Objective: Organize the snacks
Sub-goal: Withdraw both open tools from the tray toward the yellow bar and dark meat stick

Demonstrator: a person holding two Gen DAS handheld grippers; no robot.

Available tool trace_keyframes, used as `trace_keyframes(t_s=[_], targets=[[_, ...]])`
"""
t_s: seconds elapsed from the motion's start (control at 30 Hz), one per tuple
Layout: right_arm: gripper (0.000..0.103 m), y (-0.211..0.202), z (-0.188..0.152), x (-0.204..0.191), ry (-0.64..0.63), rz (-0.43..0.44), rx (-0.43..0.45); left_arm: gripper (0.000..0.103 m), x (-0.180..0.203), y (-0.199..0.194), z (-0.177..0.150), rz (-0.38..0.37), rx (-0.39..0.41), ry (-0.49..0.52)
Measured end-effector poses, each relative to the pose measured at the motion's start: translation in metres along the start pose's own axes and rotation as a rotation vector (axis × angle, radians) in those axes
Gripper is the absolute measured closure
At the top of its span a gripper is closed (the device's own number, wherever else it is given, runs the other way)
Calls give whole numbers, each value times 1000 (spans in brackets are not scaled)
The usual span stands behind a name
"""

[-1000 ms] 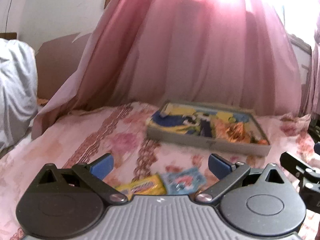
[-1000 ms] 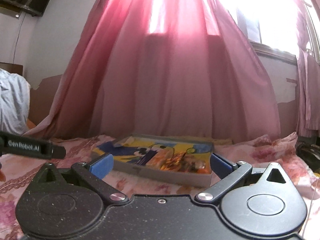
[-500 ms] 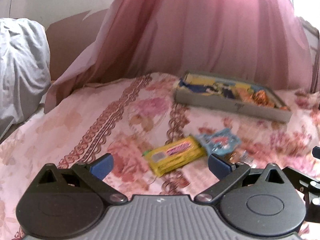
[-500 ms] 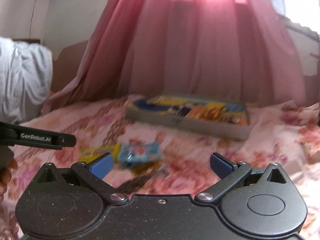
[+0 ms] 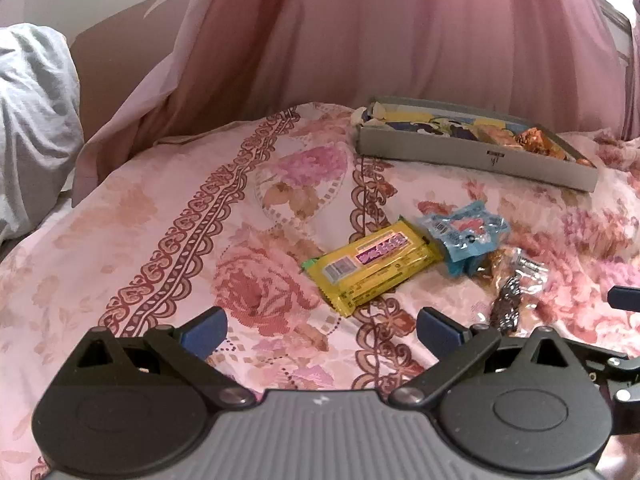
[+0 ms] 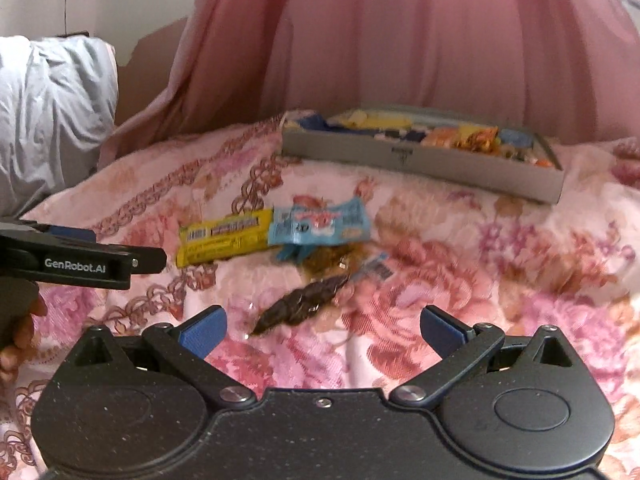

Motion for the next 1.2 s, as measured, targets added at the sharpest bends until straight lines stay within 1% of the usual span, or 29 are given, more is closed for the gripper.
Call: trace_keyframes(t_s=[0.1,0.23,0.4,0.43,0.53,0.6,0.8,0.93,1.03,1.1,1.17,1.2], targets=[[1,10,-3,0,3,0,-27,1,-2,3,-1,-8,7,17],[1,24,-3,1,44,-5,-62,1,-2,10,2,-32,15,26],[1,42,2,0,119,-18,-96,0,1,27,16,-106,32,73],[1,45,2,0,124,-29,-103,1,2,31,19,-119,31,83],[1,57,1,0,141,-109,-134,1,5,47,28,-162,35,132],[1,65,0,-1,166,-134,-155,1,6,58,32,-191,31,169],[1,80,0,-8,153,-186,-156,1,11,86,36,-317,-17,253],[1,88,1,-11,155,-217,-165,1,18,97,34,-381,-45,313],[1,90,-1,-15,136,-235,-171,1,22,102,31,-397,-75,356],[1,89,-2,-17,113,-229,-174,1,24,105,27,-410,-102,362],[1,85,-5,-17,75,-212,-186,3,25,105,23,-427,-139,366],[2,83,-5,-15,62,-205,-192,7,26,105,21,-438,-165,365]])
Point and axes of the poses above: each gripper's, at about its wrist camera, not at the fingertips, and y roughly the way its jaws point, x to its right, z to its top, the point moved 3 cm from there along y, roughly the way its jaws point, and after that the axes turned 10 degrees about x, right-handed, at the moved point
